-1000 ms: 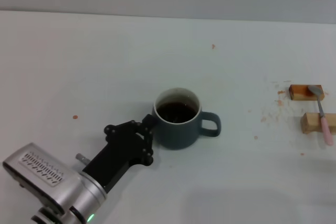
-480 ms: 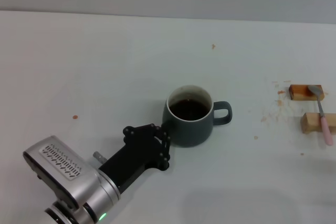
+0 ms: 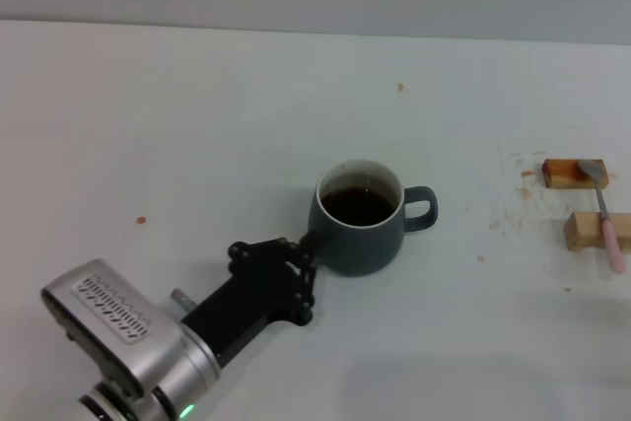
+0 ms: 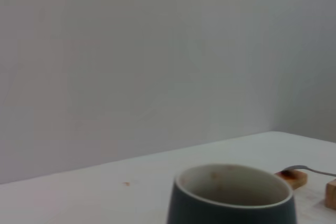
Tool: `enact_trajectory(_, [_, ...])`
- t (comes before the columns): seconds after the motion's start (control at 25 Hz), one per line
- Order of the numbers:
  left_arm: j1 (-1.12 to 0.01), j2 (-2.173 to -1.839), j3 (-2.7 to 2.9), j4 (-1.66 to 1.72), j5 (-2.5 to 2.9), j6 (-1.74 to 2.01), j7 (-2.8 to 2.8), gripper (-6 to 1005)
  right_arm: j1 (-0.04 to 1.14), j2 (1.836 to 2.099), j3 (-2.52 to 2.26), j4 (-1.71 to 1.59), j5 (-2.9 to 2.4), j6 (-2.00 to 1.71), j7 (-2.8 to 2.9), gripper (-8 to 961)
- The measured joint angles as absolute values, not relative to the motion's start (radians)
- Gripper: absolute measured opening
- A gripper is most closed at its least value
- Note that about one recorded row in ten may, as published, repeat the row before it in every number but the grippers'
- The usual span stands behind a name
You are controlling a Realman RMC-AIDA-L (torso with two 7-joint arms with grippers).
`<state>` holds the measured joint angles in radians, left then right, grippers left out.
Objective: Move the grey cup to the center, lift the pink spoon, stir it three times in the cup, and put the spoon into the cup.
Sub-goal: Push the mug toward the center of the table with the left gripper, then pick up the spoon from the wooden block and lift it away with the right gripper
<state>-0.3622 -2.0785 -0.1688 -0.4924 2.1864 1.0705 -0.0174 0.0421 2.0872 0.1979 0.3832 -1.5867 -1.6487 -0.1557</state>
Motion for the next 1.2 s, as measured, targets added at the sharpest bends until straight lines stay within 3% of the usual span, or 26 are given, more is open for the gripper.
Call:
enact_trajectory(0.28, [-0.311,-2.069,-0.214,-0.44,2.181,1.107,-0.009,-2,0.034,2.088,0.184,0.399,-1.587,-1.648,-0.156,817])
enact_trajectory(1.2, [-0.307,-2.07,-0.304,-0.386,2.184,1.138,0.005,-2,0.014,2.088,0.082,0.454,-1.582,-1.54,-0.156,816])
